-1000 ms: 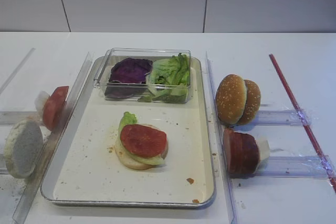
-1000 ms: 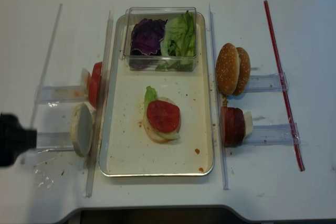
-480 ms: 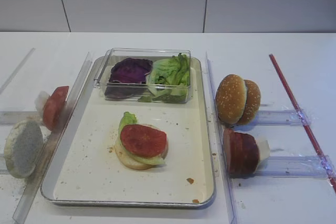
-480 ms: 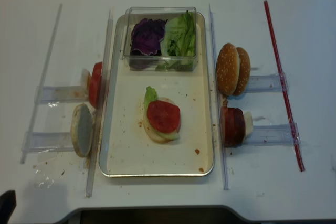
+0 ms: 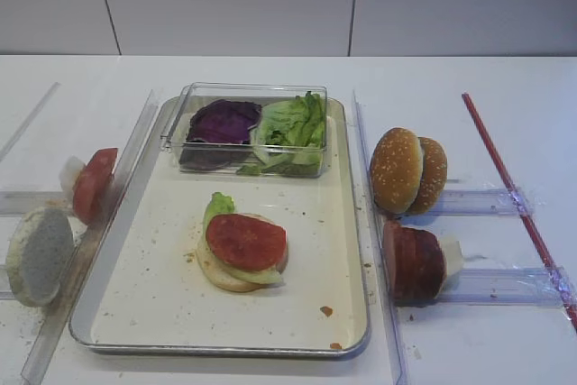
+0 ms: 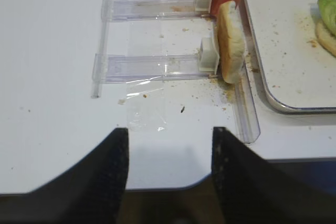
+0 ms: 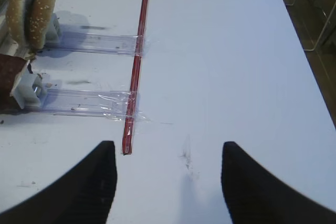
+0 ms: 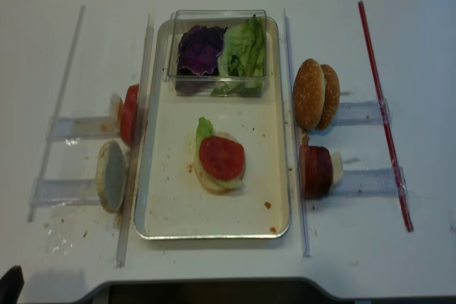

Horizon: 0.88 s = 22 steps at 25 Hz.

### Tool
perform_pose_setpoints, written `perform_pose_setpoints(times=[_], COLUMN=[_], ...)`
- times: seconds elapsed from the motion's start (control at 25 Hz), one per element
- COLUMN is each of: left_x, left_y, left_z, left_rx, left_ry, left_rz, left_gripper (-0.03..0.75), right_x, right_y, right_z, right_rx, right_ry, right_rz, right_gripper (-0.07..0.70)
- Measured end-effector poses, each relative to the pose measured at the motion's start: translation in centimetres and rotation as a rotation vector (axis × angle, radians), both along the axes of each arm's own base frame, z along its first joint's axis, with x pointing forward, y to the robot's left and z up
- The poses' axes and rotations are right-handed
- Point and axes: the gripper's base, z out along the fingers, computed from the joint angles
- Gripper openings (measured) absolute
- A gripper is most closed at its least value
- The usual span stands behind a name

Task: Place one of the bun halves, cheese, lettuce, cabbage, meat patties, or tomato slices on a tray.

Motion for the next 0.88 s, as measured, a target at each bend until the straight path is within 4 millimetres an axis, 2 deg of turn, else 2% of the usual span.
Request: perform_pose_setpoints(times=[0.48,0.88], left_x=[-0.13,-0.59], left_y=[0.02,0.06], left_z=[-0.20,-0.21], left_rx=[0.008,0.013], left_ry=[-0.027,-0.063], left_rz=[-0.004,-0.005], left_gripper=[0.342,0.283], right_x=[0.00,0.00], right_y=[0.00,0.02], right_z=[0.00,0.00], right_rx=[-0.001,0.000], right_ry=[0.000,0.000], right_rz=[0.001,0.002], right_gripper=[0.455,0.455])
